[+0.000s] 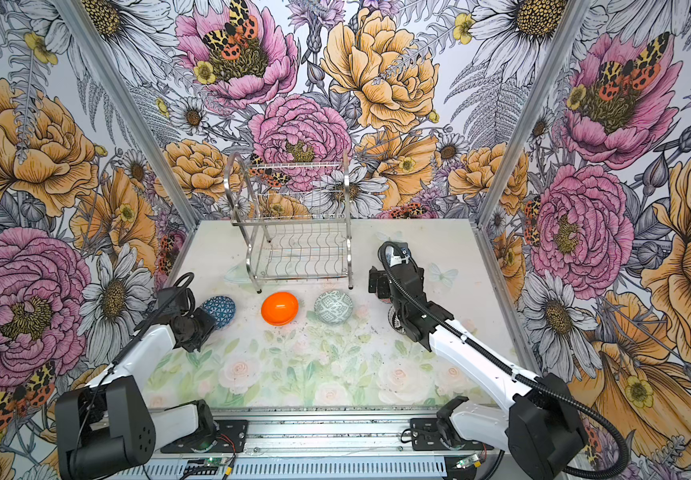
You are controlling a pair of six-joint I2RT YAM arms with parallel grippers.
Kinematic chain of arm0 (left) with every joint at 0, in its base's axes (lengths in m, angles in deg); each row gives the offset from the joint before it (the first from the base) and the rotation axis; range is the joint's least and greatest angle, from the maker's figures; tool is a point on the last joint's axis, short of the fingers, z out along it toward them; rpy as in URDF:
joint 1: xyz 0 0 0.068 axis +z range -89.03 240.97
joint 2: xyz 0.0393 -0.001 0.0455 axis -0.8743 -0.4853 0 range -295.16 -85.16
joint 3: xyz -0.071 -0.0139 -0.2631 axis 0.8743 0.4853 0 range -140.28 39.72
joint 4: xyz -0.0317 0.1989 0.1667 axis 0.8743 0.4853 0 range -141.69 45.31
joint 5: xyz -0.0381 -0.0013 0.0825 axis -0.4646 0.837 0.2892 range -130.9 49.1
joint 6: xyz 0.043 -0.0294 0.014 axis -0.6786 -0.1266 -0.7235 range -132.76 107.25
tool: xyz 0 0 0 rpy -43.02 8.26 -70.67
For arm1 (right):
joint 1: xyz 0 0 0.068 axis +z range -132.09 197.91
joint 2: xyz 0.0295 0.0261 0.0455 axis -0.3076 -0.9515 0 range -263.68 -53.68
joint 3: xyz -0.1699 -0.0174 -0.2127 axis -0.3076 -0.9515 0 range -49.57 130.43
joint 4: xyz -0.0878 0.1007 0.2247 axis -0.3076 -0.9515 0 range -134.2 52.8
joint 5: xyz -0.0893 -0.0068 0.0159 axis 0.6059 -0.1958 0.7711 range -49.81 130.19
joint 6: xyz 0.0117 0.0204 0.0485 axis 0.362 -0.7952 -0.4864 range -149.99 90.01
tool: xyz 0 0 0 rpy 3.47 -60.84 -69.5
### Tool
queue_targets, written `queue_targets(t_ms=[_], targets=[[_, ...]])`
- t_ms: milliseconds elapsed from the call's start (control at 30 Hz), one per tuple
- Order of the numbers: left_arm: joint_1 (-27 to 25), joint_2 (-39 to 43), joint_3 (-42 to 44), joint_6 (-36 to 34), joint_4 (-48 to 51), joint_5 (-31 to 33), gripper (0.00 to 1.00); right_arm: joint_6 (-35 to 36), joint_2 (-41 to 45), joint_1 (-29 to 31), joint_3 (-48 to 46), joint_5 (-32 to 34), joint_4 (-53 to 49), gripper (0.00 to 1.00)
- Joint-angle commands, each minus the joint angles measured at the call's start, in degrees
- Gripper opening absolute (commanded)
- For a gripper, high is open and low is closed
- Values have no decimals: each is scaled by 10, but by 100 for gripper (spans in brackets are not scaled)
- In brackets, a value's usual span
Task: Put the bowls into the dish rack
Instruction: 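Lift the teal bowl by its rim with the left gripper, tilting it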
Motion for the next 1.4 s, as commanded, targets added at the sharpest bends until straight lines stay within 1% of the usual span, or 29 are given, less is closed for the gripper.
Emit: queue_targets(t_ms=[0, 133, 233, 300, 333, 800, 1000, 1133, 1367], targets=[[-8, 4, 7, -3, -16, 9, 17, -5, 12, 4, -5, 11, 1, 99], [-14, 2, 6, -4, -17, 9, 13, -6, 11, 4, -6, 11, 1, 99], [-15, 0, 4, -4, -21, 1, 8, -6, 9, 4, -7, 15, 2, 99], [-14, -2, 2, -5, -20, -3, 1, -5, 5, 4, -5, 16, 1, 99], [-15, -2, 1, -6, -21, -6, 0, -5, 3, 4, -4, 16, 1, 99], [-27, 48, 5, -7, -19, -9, 0, -24, -23, 5, 9, -10, 1, 99], [-30, 75, 7, -1, -6, -36, 0, -36, -35, 4, 15, -19, 1, 99], [-50, 106, 13, 6, 3, -45, 0, -42, -43, 4, 21, -24, 1, 99], [-100, 146, -7, 8, 38, -14, 0, -45, -47, 4, 28, -27, -2, 99]])
